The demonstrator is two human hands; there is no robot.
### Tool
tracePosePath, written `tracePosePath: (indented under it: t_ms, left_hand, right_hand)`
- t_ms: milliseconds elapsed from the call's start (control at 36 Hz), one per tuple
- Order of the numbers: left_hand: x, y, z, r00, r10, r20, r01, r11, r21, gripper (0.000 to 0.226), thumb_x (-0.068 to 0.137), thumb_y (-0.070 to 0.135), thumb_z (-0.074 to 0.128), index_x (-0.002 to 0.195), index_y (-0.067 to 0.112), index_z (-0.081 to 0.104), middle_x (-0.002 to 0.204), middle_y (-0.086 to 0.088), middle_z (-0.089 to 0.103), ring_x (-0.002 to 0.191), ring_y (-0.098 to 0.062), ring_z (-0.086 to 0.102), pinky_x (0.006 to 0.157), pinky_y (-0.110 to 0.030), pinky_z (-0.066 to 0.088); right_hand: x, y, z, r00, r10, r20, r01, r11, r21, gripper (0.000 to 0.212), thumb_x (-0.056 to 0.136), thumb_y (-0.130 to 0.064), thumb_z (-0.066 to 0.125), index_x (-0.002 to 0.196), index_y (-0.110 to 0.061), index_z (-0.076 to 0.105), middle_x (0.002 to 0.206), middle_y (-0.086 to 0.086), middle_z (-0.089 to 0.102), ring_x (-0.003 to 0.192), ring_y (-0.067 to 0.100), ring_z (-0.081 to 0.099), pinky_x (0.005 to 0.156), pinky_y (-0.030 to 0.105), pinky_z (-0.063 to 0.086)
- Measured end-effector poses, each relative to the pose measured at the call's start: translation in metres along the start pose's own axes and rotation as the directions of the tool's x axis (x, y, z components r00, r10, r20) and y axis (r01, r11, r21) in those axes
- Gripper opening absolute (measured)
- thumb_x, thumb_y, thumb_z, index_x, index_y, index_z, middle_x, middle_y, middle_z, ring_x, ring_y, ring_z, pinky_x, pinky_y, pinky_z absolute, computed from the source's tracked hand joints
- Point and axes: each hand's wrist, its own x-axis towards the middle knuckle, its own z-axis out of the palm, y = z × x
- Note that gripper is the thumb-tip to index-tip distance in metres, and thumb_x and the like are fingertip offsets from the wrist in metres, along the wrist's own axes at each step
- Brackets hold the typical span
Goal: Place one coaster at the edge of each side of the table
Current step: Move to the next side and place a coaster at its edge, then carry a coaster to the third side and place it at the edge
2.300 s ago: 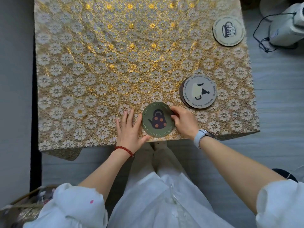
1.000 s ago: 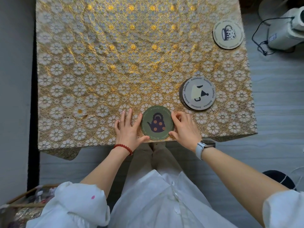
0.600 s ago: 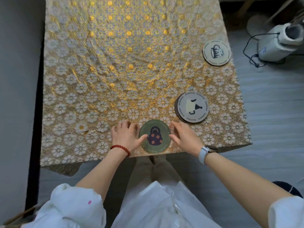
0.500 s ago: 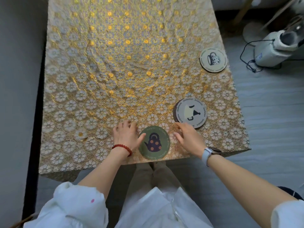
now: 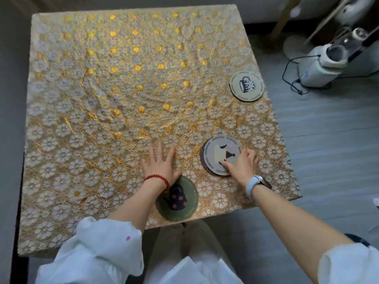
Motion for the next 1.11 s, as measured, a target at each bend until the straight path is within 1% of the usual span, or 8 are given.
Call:
tracePosePath:
  t_ms: [111,167,306,500,750,889,1028,1111]
  left_hand:
    - [0.001,-0.003,-0.005,1.0,-0.001,0.024,0.0,1.0,0.023,0.084,0.078,0.063,0.046,0.139,0.039,-0.005,0.154,-0.004,-0.015,0.14,-0.032,-0.011,0.109,-0.061,0.012]
    - [0.002,-0.004,-0.008,0.999,0.001,0.037,-0.001,1.0,0.011,0.079,0.079,0.062,0.045,0.139,0.041,-0.002,0.154,-0.003,-0.012,0.141,-0.031,-0.009,0.109,-0.061,0.014]
    - [0.003,-0.011,-0.023,1.0,0.018,0.023,-0.014,0.99,-0.139,0.055,0.087,0.047,0.042,0.138,0.035,0.023,0.154,-0.003,0.009,0.14,-0.029,0.005,0.108,-0.06,0.02]
    - [-0.029,-0.054,-0.055,0.989,-0.056,-0.135,0.005,0.937,-0.349,0.037,0.09,0.031,0.045,0.125,0.019,0.047,0.131,-0.01,0.05,0.119,-0.024,0.046,0.098,-0.045,0.044]
    - [-0.119,-0.165,-0.077,0.904,-0.232,-0.358,0.062,0.902,-0.428,0.032,0.091,0.029,0.042,0.121,0.021,0.049,0.123,-0.006,0.056,0.113,-0.019,0.05,0.095,-0.038,0.043]
    - [-0.166,-0.243,-0.069,0.85,-0.372,-0.373,0.122,0.828,-0.547,0.03,0.09,0.029,0.045,0.118,0.021,0.053,0.123,-0.007,0.057,0.114,-0.023,0.051,0.098,-0.045,0.043]
    - [-0.196,-0.333,-0.054,0.82,-0.437,-0.37,0.16,0.795,-0.585,0.032,0.089,0.026,0.046,0.119,0.017,0.053,0.123,-0.007,0.057,0.115,-0.023,0.051,0.099,-0.044,0.042]
    - [-0.21,-0.393,-0.053,0.825,-0.429,-0.367,0.144,0.789,-0.598,0.032,0.088,0.023,0.049,0.118,0.013,0.054,0.123,-0.01,0.057,0.116,-0.026,0.05,0.099,-0.043,0.041]
  right_hand:
    - [-0.006,-0.005,-0.001,0.993,-0.043,-0.114,0.037,0.998,-0.054,0.068,0.071,-0.04,0.07,0.116,-0.002,0.036,0.123,0.019,0.042,0.111,0.034,0.044,0.091,0.045,0.044]
    - [-0.009,-0.005,-0.003,0.98,-0.096,-0.174,0.093,0.995,-0.026,0.05,0.077,-0.026,0.065,0.113,-0.005,0.036,0.12,0.019,0.045,0.106,0.033,0.047,0.088,0.044,0.047]
    - [-0.018,-0.016,-0.02,0.922,-0.296,-0.248,0.337,0.931,0.139,0.02,0.088,-0.009,0.045,0.107,-0.01,0.039,0.097,0.013,0.057,0.068,0.023,0.051,0.055,0.035,0.046]
    - [-0.045,-0.081,-0.047,0.714,-0.636,-0.293,0.69,0.708,0.146,0.028,0.085,-0.007,0.05,0.111,-0.016,0.053,0.1,0.009,0.064,0.082,0.024,0.059,0.066,0.039,0.053]
    - [-0.112,-0.195,-0.021,0.564,-0.811,-0.159,0.819,0.523,0.235,0.031,0.083,-0.006,0.055,0.114,-0.012,0.057,0.109,0.011,0.065,0.097,0.027,0.057,0.076,0.033,0.045]
    - [-0.169,-0.262,0.018,0.438,-0.898,-0.034,0.871,0.415,0.265,0.029,0.086,-0.009,0.05,0.114,-0.011,0.055,0.11,0.013,0.062,0.099,0.029,0.055,0.081,0.042,0.047]
    - [-0.225,-0.332,0.072,0.404,-0.915,-0.01,0.877,0.384,0.29,0.028,0.085,-0.007,0.05,0.111,-0.012,0.057,0.106,0.011,0.065,0.095,0.027,0.058,0.079,0.039,0.05]
    - [-0.256,-0.374,0.107,0.433,-0.902,-0.009,0.861,0.41,0.302,0.028,0.084,-0.006,0.05,0.11,-0.013,0.058,0.104,0.011,0.065,0.095,0.027,0.057,0.078,0.041,0.049]
